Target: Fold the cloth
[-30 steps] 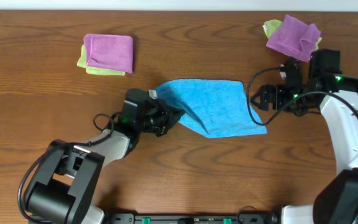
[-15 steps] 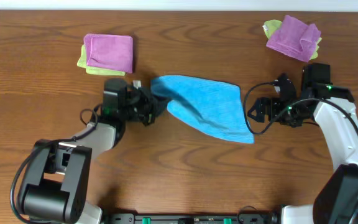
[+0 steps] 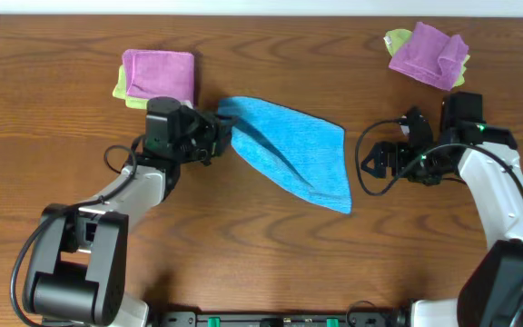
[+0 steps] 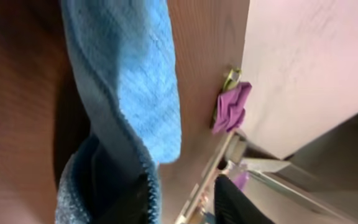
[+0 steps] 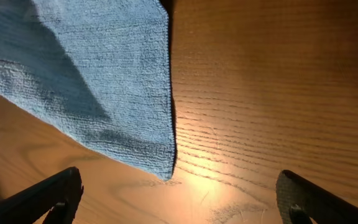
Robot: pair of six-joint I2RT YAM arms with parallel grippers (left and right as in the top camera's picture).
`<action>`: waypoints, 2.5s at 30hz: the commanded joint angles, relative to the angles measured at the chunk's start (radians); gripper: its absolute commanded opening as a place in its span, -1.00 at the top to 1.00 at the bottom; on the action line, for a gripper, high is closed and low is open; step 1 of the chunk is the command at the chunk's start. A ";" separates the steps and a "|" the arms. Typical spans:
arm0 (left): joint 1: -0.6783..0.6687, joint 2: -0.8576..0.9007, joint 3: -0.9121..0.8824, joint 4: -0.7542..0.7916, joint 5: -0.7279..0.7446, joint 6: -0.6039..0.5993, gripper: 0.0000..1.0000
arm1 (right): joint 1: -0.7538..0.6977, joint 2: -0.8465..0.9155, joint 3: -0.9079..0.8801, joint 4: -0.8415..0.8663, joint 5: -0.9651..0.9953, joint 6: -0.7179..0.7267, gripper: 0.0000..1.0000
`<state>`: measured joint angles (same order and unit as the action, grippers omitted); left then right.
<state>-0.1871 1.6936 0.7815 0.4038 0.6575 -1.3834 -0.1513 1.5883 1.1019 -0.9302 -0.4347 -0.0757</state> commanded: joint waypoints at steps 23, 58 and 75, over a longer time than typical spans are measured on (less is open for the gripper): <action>-0.208 0.235 0.283 -0.011 -0.088 0.048 0.07 | 0.009 -0.011 -0.008 -0.024 -0.048 0.037 -0.99; 0.015 0.378 0.362 -0.245 0.214 0.577 -0.89 | 0.009 -0.011 -0.008 -0.048 -0.048 0.029 -0.99; -0.024 0.367 0.362 -0.584 0.253 0.885 -0.72 | 0.009 -0.011 -0.008 -0.047 -0.048 0.029 -0.98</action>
<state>-0.2108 2.0510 1.1641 -0.1333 0.9211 -0.5770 -0.1513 1.5883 1.1019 -0.9756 -0.4641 -0.0513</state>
